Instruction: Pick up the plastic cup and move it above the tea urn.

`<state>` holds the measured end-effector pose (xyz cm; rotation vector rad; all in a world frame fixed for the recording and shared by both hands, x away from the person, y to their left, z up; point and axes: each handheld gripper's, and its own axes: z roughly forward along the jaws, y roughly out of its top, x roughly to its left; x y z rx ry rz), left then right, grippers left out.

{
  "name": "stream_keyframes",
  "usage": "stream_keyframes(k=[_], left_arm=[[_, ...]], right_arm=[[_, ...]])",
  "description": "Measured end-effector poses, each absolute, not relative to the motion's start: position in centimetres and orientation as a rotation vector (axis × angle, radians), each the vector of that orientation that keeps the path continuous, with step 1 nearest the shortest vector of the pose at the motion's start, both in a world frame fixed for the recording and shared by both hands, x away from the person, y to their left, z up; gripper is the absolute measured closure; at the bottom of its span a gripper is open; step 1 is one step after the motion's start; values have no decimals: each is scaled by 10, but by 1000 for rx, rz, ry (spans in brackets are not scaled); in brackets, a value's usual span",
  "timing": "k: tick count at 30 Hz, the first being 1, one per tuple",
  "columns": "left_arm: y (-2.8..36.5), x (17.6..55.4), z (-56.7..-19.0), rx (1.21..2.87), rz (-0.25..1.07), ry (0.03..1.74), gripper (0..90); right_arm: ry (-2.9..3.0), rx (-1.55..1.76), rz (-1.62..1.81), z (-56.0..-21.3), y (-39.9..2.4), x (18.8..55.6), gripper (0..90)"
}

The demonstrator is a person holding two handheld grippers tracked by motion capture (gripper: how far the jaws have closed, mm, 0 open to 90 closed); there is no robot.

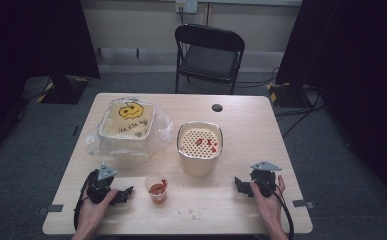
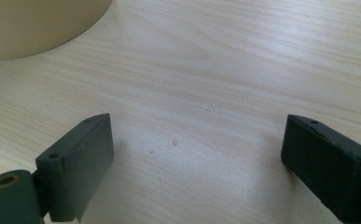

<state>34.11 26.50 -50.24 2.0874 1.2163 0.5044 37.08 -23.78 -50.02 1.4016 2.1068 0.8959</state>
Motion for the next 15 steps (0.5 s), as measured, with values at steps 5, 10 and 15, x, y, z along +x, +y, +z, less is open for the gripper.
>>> stream_keyframes(k=[5,10,15], left_arm=[[264,340,-502,2082,519,1223,7],[265,335,-501,2038,537,1228,119],[263,328,-498,2002,500,1202,161]], right_arm=[[2107,1402,896,-500,-238,371,86],[2107,1402,896,-500,-238,371,85],[2107,1402,896,-500,-238,371,85]])
